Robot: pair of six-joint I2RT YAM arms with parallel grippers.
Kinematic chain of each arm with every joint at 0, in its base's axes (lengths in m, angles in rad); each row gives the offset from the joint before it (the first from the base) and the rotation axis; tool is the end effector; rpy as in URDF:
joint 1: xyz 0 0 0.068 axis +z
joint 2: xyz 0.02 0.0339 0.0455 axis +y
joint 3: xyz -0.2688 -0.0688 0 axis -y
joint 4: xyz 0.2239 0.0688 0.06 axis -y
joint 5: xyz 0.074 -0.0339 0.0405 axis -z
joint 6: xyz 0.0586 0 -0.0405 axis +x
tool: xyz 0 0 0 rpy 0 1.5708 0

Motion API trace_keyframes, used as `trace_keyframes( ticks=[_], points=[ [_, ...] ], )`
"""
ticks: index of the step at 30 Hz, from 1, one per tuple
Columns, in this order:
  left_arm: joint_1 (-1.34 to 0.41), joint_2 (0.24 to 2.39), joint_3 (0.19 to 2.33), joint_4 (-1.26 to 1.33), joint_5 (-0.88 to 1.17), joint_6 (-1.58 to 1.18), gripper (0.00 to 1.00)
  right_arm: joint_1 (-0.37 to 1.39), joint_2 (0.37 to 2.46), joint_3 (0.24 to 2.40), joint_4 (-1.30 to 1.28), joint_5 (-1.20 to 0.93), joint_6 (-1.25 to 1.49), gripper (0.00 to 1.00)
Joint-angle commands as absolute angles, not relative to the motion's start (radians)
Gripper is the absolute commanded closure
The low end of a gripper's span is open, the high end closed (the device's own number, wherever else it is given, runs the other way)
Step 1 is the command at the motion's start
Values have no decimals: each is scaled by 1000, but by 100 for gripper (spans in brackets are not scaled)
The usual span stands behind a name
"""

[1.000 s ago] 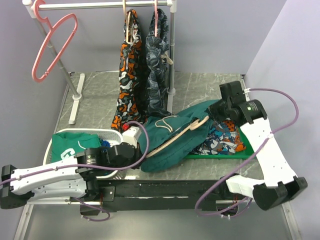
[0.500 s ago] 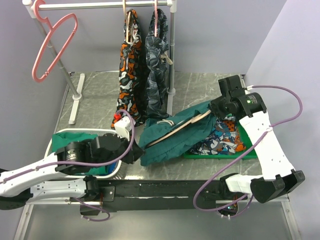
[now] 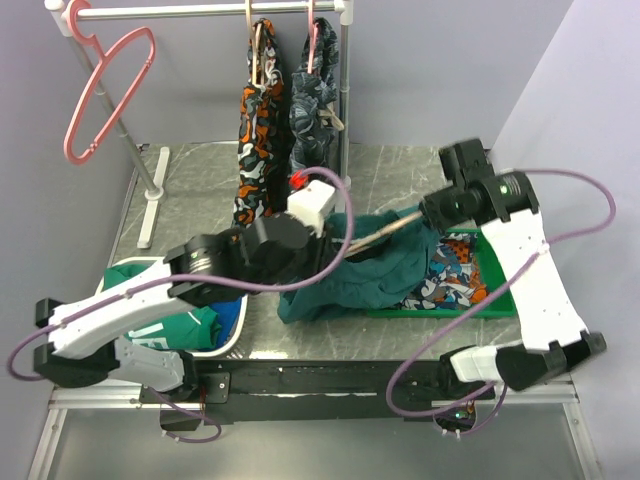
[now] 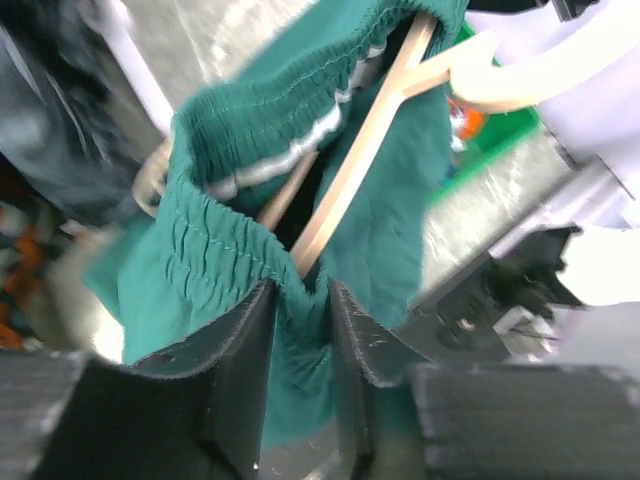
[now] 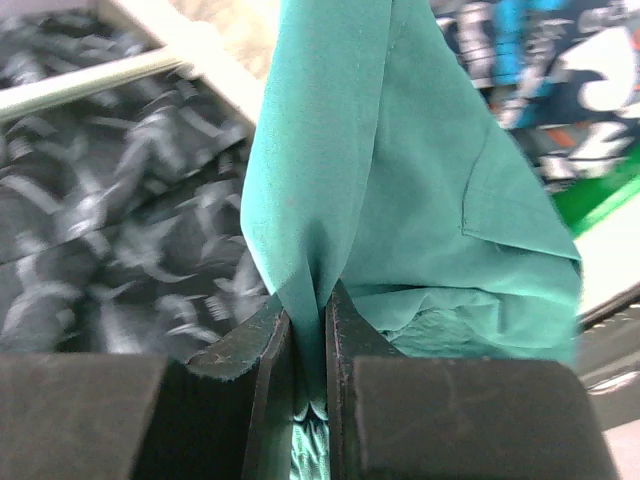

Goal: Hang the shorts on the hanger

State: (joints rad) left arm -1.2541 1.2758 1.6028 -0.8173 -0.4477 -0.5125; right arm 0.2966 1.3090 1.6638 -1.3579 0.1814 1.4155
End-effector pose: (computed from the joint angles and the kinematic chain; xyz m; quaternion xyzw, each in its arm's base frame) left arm 0.1009 -0.2263 0.4397 0.1966 0.8207 -0.2668 0.4654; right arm 0.2042 0.0514 0.3962 0.5289 0.7968 0.1537 0.2485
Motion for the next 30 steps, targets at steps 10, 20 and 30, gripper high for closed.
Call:
trace_keyframes(
  ticks=[10,20,30],
  points=[
    [-1232,1324,1736,-881,-548,-270,11,296,1411,1793,-1424,68,1397,100],
    [-1232,1165,1596,-956,-462,-288,19,282,1453,1744,-1382,22,1371,100],
    [-1252,1008,1283,-882,-316,-319,17,278,1489,1724,-1371,5,1341,100]
  ],
)
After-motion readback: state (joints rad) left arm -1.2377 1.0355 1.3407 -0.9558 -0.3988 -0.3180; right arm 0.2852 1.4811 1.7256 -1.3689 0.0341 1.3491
